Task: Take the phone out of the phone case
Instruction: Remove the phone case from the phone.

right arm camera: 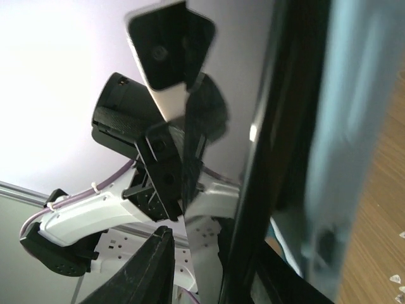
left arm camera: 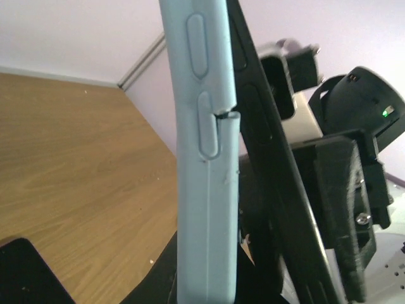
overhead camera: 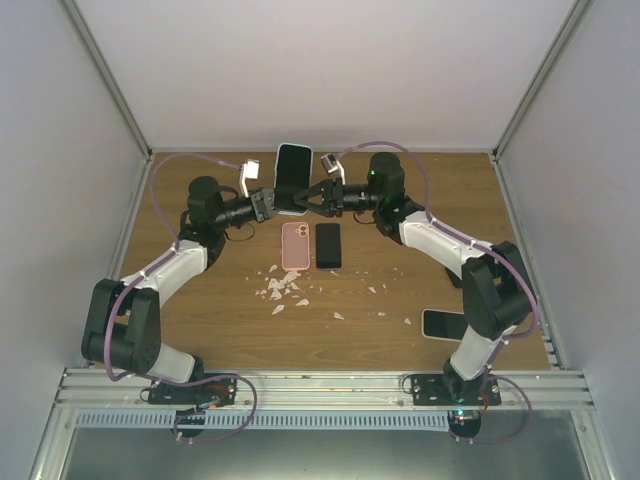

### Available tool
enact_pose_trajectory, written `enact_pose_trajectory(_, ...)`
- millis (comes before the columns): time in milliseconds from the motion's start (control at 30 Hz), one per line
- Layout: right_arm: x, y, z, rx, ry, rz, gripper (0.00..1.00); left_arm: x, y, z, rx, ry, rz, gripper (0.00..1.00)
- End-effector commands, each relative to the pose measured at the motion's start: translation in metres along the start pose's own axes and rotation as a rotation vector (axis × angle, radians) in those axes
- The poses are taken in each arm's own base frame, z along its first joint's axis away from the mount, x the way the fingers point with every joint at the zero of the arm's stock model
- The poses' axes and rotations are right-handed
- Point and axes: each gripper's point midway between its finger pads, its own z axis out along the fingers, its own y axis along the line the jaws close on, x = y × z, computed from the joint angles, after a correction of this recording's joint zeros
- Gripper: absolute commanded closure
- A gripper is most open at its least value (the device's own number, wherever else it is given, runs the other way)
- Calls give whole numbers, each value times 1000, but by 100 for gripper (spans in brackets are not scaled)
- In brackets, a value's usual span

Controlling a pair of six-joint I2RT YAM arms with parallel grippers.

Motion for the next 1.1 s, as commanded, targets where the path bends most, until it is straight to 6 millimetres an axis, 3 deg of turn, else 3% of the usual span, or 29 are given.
enact_pose_trajectory(0, -13, 27, 4, -50, -28, -113, 73, -5, -23, 2, 52, 9, 103, 100)
enact_pose_trajectory(733, -33, 6, -12, -16, -109, -17, 81, 11, -34, 9, 101, 42, 102, 100)
enact_pose_trajectory(900, -35, 1, -18, -17, -127, 4, 88, 12, -28, 11, 74, 48, 96, 100)
enact_pose_trajectory(1067, -34, 13, -22, -35, -130, -36, 97, 10, -10, 10, 1, 36, 71, 100)
